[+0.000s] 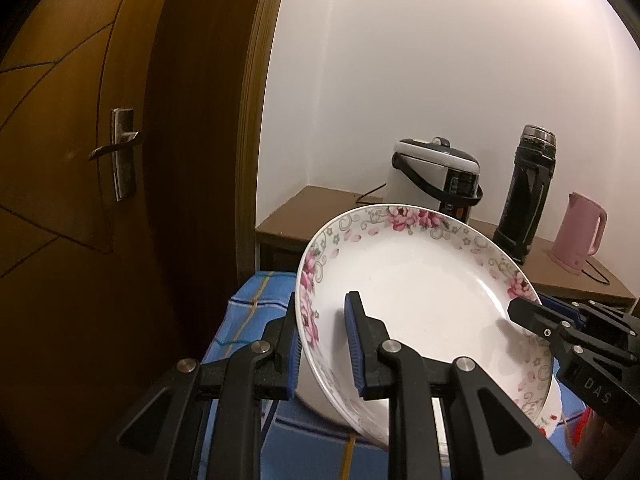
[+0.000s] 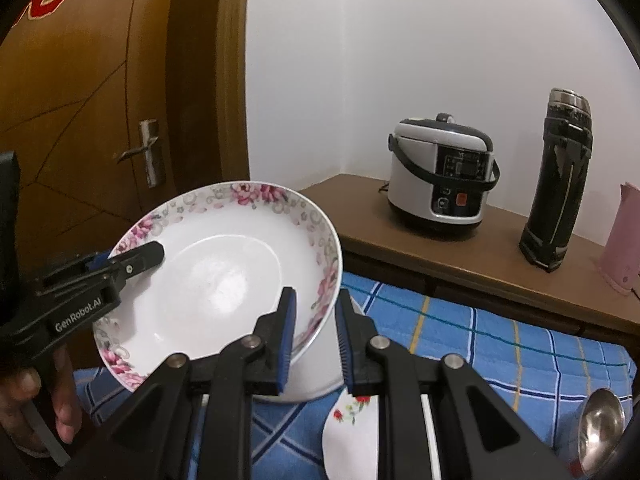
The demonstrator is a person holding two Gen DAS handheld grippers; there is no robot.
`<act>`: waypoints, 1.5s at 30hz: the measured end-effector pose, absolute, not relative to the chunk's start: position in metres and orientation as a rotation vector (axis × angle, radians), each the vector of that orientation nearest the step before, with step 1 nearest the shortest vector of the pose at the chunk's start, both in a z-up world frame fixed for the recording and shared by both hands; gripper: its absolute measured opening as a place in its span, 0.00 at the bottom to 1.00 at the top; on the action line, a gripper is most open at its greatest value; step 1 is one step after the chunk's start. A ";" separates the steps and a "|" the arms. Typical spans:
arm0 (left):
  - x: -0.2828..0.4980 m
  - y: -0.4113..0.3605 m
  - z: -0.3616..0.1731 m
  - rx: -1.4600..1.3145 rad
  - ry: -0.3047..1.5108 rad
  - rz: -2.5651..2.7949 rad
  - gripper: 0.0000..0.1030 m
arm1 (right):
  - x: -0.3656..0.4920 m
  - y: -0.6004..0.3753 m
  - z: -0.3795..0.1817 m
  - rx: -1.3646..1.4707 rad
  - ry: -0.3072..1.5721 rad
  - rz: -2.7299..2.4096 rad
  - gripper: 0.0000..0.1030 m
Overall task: Organize plates and bowls
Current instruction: 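Carry the held bowl over the plain white plate with the left tool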
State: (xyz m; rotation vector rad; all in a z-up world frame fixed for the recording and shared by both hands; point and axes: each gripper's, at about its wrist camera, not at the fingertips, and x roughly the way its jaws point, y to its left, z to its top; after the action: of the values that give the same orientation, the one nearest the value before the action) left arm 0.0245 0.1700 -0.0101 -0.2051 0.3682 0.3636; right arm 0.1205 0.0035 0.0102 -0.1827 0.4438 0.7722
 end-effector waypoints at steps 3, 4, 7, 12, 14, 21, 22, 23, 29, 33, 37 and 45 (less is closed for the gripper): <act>0.031 0.172 -0.009 -0.197 0.356 0.370 0.22 | 0.128 0.008 0.009 -0.176 0.445 0.772 0.19; 0.034 0.173 -0.009 -0.195 0.353 0.372 0.22 | 0.131 0.010 0.009 -0.171 0.448 0.775 0.19; 0.040 0.178 -0.006 -0.191 0.347 0.381 0.22 | 0.137 0.014 0.007 -0.166 0.452 0.779 0.19; 0.048 0.181 -0.001 -0.170 0.320 0.399 0.22 | 0.147 0.021 0.005 -0.150 0.456 0.781 0.19; 0.052 0.183 0.000 -0.163 0.318 0.400 0.22 | 0.152 0.022 0.004 -0.139 0.460 0.776 0.19; 0.070 0.192 -0.016 -0.179 0.326 0.406 0.22 | 0.171 0.030 0.006 -0.108 0.453 0.763 0.19; 0.072 0.193 -0.018 -0.189 0.326 0.406 0.22 | 0.172 0.032 0.006 -0.106 0.453 0.759 0.19; 0.073 0.196 -0.021 -0.203 0.325 0.406 0.22 | 0.174 0.034 0.005 -0.106 0.451 0.758 0.19; 0.084 0.198 -0.029 -0.208 0.316 0.409 0.22 | 0.187 0.036 -0.005 -0.087 0.460 0.746 0.19; 0.088 0.196 -0.032 -0.197 0.296 0.413 0.22 | 0.192 0.036 -0.014 -0.081 0.474 0.743 0.19; 0.091 0.198 -0.037 -0.200 0.288 0.419 0.22 | 0.194 0.038 -0.019 -0.084 0.487 0.752 0.19; 0.097 0.202 -0.048 -0.215 0.306 0.429 0.22 | 0.198 0.039 -0.023 -0.087 0.505 0.760 0.19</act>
State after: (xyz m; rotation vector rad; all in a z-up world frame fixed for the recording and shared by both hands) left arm 0.0973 0.2023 -0.0483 -0.2146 0.3059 0.4287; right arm 0.1978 0.0394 -0.0228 -0.0873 0.5053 0.7596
